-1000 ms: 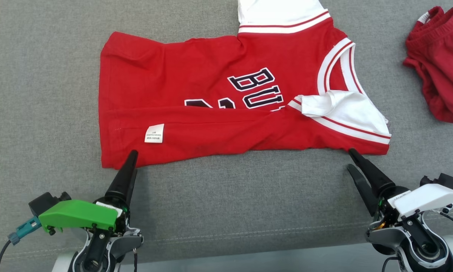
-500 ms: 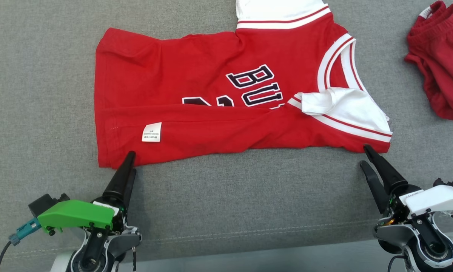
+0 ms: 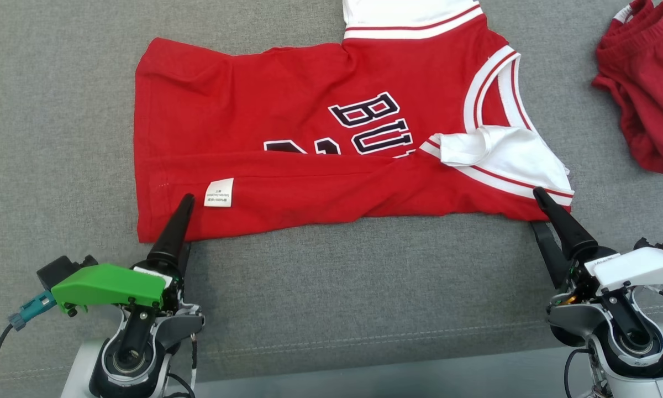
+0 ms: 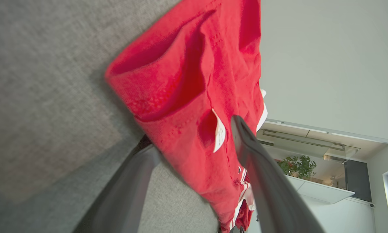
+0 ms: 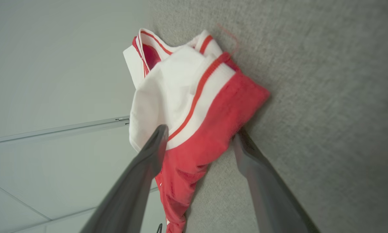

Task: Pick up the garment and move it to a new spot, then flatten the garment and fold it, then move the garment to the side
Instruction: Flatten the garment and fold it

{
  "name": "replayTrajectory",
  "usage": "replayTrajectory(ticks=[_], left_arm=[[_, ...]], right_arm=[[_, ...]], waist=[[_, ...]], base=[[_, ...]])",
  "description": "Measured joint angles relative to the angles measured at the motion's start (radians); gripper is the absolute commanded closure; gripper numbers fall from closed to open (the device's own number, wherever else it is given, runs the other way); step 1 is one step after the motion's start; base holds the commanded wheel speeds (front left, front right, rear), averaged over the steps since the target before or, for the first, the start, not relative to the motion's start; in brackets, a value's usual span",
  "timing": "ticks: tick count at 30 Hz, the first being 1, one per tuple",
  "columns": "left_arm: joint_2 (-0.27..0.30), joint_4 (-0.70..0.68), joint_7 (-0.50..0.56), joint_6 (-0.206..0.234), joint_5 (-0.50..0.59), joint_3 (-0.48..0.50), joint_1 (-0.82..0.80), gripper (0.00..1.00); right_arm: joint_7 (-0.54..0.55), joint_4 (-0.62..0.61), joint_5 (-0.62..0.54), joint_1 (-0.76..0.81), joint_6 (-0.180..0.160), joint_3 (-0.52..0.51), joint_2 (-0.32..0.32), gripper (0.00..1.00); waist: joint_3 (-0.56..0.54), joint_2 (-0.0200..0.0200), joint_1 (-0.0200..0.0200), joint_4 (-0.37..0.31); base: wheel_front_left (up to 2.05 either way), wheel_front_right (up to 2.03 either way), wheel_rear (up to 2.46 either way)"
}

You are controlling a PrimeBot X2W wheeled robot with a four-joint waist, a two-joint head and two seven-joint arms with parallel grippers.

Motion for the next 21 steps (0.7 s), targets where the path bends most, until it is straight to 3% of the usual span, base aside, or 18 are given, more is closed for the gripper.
replayTrajectory(ticks=[4, 5, 6, 7, 8, 9, 21], left_arm=[[0.0, 0.014, 0.004, 0.0, 0.001, -0.008, -0.018, 0.0], [0.0, 0.016, 0.005, 0.0, 0.001, -0.009, -0.023, 0.0], [0.0, 0.018, 0.006, 0.0, 0.001, -0.009, -0.027, 0.1], [-0.001, 0.02, 0.009, 0.0, 0.001, -0.009, -0.031, 0.5], [-0.001, 0.022, 0.01, 0.0, 0.001, -0.009, -0.034, 0.74], [-0.001, 0.023, 0.012, 0.0, 0.001, -0.009, -0.037, 1.0], [-0.005, 0.024, 0.0, -0.021, -0.006, 0.022, -0.036, 1.0]], right_arm=[[-0.003, 0.023, 0.025, -0.026, -0.003, -0.014, 0.0, 0.0], [-0.003, 0.027, 0.026, -0.031, -0.003, -0.016, 0.0, 0.12], [-0.007, 0.033, 0.028, -0.036, -0.003, -0.02, 0.0, 0.44], [-0.013, 0.038, 0.028, -0.042, -0.003, -0.024, 0.0, 0.61], [-0.016, 0.041, 0.029, -0.048, -0.003, -0.03, 0.0, 0.86], [-0.018, 0.043, 0.03, -0.053, -0.003, -0.035, 0.0, 1.0], [-0.025, 0.071, 0.035, -0.086, 0.0, -0.064, -0.013, 1.0]], waist=[[0.001, 0.0, 0.0, 0.002], [0.001, 0.0, 0.0, 0.003], [0.002, 0.0, 0.0, 0.003], [0.002, 0.0, 0.0, 0.004], [0.002, 0.0, 0.0, 0.005], [0.002, 0.0, 0.0, 0.006], [-0.009, 0.0, 0.0, 0.013]], base=[[0.0, 0.0, 0.0], [0.0, 0.0, 0.0], [0.0, 0.0, 0.0], [0.0, 0.0, 0.0], [0.0, 0.0, 0.0], [0.0, 0.0, 0.0], [0.0, 0.0, 0.0]])
